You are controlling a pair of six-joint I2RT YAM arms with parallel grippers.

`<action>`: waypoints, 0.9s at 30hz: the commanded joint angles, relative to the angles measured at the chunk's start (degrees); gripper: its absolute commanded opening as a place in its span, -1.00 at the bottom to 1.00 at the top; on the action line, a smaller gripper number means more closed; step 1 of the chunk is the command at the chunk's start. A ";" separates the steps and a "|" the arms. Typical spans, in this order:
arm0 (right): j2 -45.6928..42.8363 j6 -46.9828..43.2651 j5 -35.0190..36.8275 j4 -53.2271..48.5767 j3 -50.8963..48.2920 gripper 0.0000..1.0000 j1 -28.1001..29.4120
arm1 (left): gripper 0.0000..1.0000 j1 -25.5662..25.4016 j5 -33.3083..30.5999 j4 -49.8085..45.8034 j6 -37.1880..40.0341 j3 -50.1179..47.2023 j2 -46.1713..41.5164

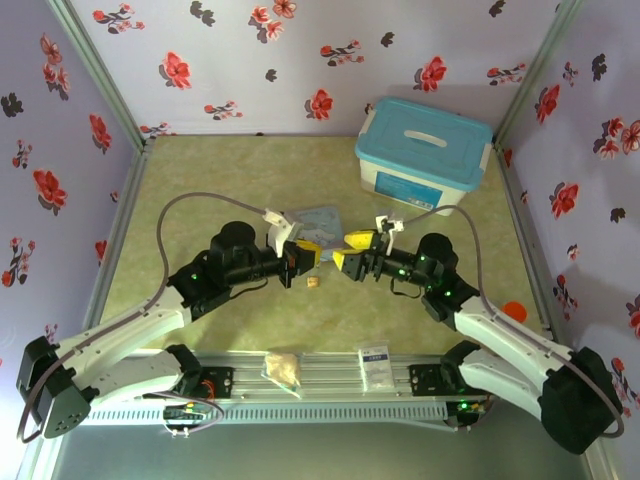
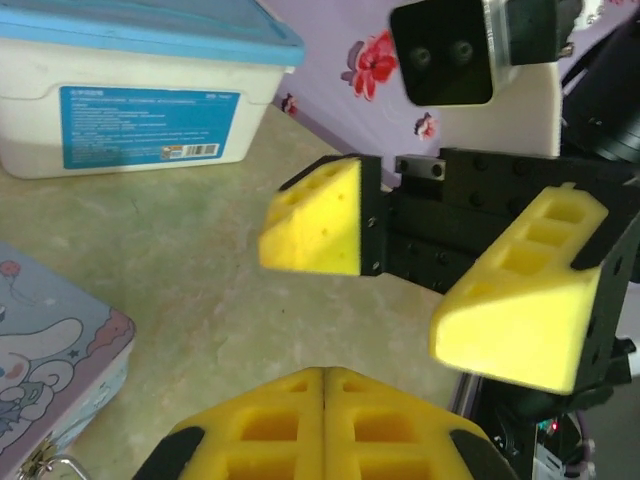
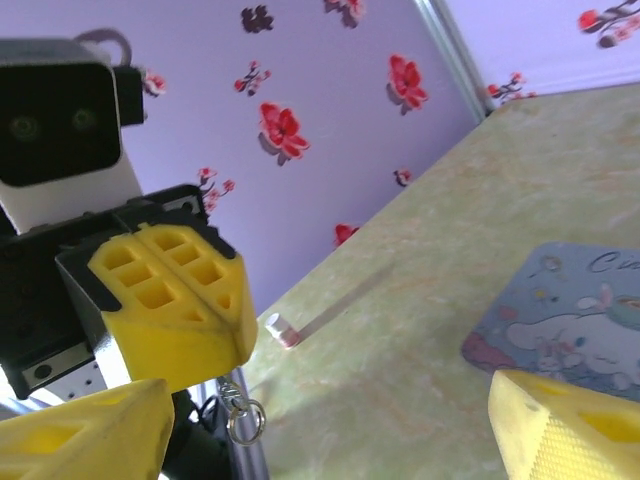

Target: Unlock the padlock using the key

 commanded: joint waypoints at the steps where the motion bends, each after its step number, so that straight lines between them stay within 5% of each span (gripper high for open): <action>1: 1.02 -2.23 -0.73 5.12 -1.06 0.65 2.94 | -1.00 0.03 3.60 0.91 4.06 1.54 -0.56; 19: 8.41 -4.68 0.33 12.10 -0.42 -0.04 7.40 | -1.00 0.03 4.69 4.73 0.75 1.68 0.01; 27: 8.11 -1.45 0.79 17.49 -3.39 0.04 7.94 | -1.00 0.03 4.69 6.73 -0.24 1.37 0.36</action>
